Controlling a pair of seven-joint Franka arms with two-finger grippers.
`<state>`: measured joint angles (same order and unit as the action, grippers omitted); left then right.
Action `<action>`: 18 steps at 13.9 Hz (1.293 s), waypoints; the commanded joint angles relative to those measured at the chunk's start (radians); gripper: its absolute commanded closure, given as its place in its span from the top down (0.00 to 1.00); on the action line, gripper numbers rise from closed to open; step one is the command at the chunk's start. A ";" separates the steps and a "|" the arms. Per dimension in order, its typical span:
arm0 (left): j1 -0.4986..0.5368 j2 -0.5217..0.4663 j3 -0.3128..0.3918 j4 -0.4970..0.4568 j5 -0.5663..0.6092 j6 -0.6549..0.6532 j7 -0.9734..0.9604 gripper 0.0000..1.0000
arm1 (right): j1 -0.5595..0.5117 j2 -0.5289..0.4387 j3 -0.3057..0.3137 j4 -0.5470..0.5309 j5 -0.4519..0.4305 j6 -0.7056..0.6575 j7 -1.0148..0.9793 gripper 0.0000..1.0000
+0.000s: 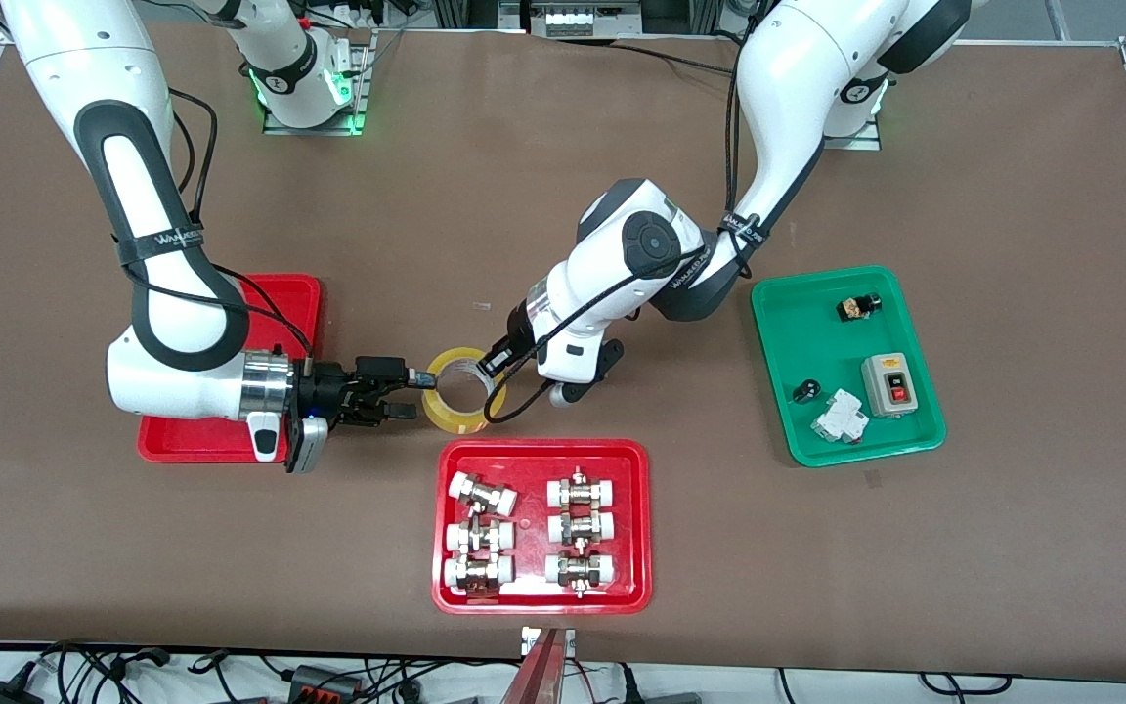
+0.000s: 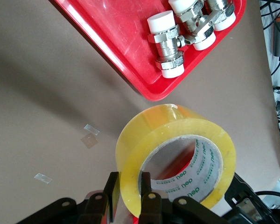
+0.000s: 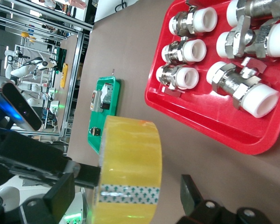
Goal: Left arm passes tape to right arm into tray
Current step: 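Close the right gripper on the tape and open the left gripper, then carry the tape into the red tray while the left gripper withdraws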
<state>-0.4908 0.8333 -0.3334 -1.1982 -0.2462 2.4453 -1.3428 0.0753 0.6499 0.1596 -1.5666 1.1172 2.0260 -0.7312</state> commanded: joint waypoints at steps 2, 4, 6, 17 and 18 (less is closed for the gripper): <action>-0.008 0.032 0.001 0.072 -0.028 0.020 0.016 0.23 | 0.015 0.004 0.006 -0.006 0.032 0.037 -0.028 0.78; -0.009 0.035 0.001 0.072 -0.028 0.021 0.053 0.23 | 0.015 0.002 0.005 -0.006 0.030 0.037 -0.014 0.45; -0.009 0.036 0.001 0.072 -0.027 0.021 0.073 0.23 | 0.015 -0.003 0.005 -0.006 0.030 0.036 -0.010 0.19; 0.130 -0.103 0.010 0.066 -0.012 -0.248 0.188 1.00 | 0.008 -0.030 -0.002 0.005 0.016 0.022 0.049 0.00; 0.156 -0.135 0.016 0.063 0.023 -0.320 0.188 1.00 | -0.003 -0.035 -0.006 0.003 -0.002 0.014 0.050 0.00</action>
<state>-0.3858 0.7844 -0.3275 -1.1085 -0.2417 2.2539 -1.1812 0.0868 0.6441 0.1570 -1.5582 1.1268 2.0558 -0.7054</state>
